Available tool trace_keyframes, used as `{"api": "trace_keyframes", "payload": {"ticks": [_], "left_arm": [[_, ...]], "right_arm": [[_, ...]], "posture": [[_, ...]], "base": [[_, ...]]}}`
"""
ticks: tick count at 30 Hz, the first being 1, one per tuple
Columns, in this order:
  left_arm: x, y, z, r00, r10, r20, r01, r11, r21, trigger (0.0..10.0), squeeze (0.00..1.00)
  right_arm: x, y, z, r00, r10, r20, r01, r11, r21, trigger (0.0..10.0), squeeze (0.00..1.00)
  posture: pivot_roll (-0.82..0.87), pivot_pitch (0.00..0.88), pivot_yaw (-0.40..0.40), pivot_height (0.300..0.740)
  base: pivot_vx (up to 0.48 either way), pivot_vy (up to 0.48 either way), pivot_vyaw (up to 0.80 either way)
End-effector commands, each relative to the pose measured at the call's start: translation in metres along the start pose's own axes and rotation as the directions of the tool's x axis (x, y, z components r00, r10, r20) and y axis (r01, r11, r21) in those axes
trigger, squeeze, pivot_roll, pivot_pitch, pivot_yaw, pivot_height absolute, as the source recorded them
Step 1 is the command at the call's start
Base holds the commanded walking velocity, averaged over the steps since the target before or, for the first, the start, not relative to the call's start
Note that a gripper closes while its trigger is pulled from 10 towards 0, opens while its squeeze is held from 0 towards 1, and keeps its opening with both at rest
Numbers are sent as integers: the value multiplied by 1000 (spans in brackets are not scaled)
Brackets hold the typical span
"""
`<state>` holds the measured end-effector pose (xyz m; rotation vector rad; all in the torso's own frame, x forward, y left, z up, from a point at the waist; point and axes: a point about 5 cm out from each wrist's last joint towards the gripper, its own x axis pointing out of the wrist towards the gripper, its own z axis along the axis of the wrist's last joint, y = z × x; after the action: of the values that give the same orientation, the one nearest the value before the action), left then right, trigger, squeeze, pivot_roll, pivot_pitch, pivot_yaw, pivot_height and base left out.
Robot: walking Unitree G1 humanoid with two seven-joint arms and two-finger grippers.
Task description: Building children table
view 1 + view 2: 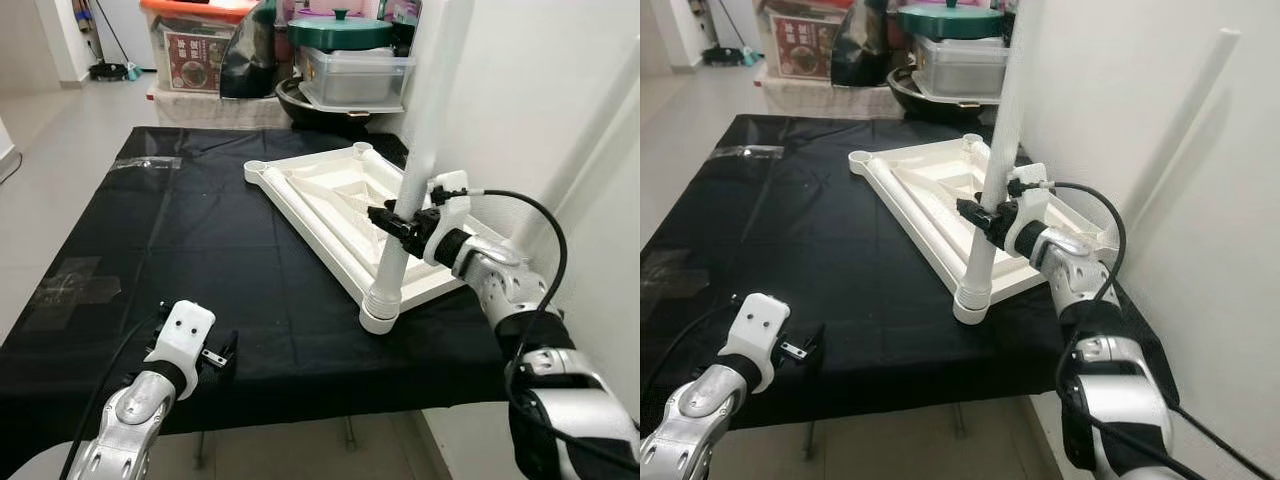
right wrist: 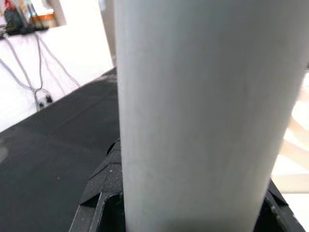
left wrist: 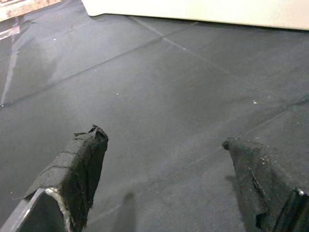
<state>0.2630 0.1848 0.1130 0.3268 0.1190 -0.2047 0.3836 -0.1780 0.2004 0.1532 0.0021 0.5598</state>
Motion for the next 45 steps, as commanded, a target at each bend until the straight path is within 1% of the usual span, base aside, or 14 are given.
{"api": "trace_keyframes", "payload": {"ticks": [1,8,13,16,21,25,27,28,29,31,35,39,44,45], "left_arm": [[1,1,-2,1000,-15,-5,15,1000,16,10000,0],[2,1,-3,1000,-18,-8,18,1000,20,10000,0],[1,0,-5,1000,-19,-14,20,1000,18,10000,0],[1,0,-5,1000,-20,-15,20,1000,17,10000,0],[1,0,-6,1000,-14,-17,14,1000,14,10000,0],[0,0,-6,1000,-11,-18,11,1000,12,10000,0],[-4,-2,-8,1000,-9,-26,9,1000,7,10000,0],[-4,-2,-8,1000,-9,-26,9,1000,7,10000,0],[-5,-3,-9,1000,-9,-28,10,1000,5,10000,0],[-5,-3,-9,1000,-9,-28,10,1000,5,10000,0],[-7,-5,-10,999,-6,-35,6,1000,-4,10000,0],[-9,-8,-12,999,-1,-43,1,1000,-13,10000,0],[-12,-10,-15,999,5,-53,-6,1000,-22,10000,0],[-12,-11,-16,999,5,-54,-6,1000,-24,10000,0]], "right_arm": [[-5,-5,3,998,-41,42,41,999,0,0,0],[-18,4,-20,998,62,26,-61,998,-12,0,0],[-21,32,-27,945,324,-42,-327,939,-103,0,0],[-20,37,-28,921,384,-66,-389,915,-110,0,0],[-11,50,-28,797,570,-200,-596,796,-108,0,0],[-9,51,-28,775,592,-221,-622,777,-101,0,0],[-3,57,-24,680,676,-284,-713,701,-36,0,0],[-3,57,-24,680,676,-284,-713,701,-36,0,0],[-1,60,-22,638,707,-305,-745,667,-14,0,0],[-1,60,-22,638,707,-305,-745,667,-14,0,0],[3,73,-24,519,776,-360,-827,562,21,0,0],[6,81,-26,464,806,-368,-856,514,48,0,0],[8,82,-30,468,813,-348,-854,516,58,0,0],[8,81,-31,492,806,-329,-842,537,56,0,0]], "posture": [[115,0,-85,740],[114,0,-83,740],[115,0,-83,740],[117,0,-86,740],[139,0,-109,740],[140,0,-111,740],[152,0,-124,740],[152,0,-124,740],[155,0,-128,740],[155,0,-128,740],[171,0,-150,740],[177,0,-161,740],[174,0,-163,740],[172,0,-162,740]], "base": [[0,0,0],[0,0,0],[0,0,0],[0,0,0],[0,0,0],[0,0,0],[0,0,0],[0,0,0],[0,0,0],[0,0,0],[0,0,0],[0,0,0],[0,0,0],[0,0,0]]}}
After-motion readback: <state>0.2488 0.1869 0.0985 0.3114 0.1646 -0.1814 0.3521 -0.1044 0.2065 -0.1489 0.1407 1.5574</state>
